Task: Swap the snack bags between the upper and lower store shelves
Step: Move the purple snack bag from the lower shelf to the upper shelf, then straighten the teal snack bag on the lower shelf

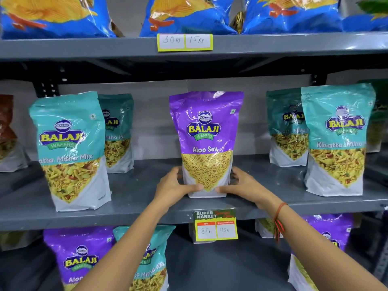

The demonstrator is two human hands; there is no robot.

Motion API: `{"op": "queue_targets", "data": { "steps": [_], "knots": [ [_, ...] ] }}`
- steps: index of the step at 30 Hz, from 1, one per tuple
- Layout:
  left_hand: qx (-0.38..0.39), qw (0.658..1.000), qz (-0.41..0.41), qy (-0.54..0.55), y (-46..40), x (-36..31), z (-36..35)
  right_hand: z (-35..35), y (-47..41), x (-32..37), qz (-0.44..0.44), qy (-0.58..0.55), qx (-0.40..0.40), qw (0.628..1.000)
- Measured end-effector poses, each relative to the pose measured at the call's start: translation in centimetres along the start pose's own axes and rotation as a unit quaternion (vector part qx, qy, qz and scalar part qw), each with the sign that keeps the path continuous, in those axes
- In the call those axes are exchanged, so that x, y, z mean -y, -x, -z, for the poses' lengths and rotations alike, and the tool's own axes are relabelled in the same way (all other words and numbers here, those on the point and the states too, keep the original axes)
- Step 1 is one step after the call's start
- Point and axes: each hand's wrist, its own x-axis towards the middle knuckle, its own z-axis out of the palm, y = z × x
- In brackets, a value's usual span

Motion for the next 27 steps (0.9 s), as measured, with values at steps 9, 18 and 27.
{"op": "queue_targets", "data": {
  "steps": [9, 18, 27],
  "knots": [
    [-0.101, 0.991, -0.026, 0.087, 4.9, -0.8, 2.9, -4.8, 5.4, 4.9, 0.142, -0.021, -0.338, 0.93],
    [-0.359, 0.925, -0.002, 0.128, 15.0, 10.3, 5.1, -19.2, 12.7, 2.0, 0.306, 0.028, -0.186, 0.933],
    [-0.071, 0.947, 0.306, 0.063, 18.0, 26.6, 3.1, -28.3, 6.5, -12.8, -0.149, -0.005, 0.125, 0.981]
  ]
}}
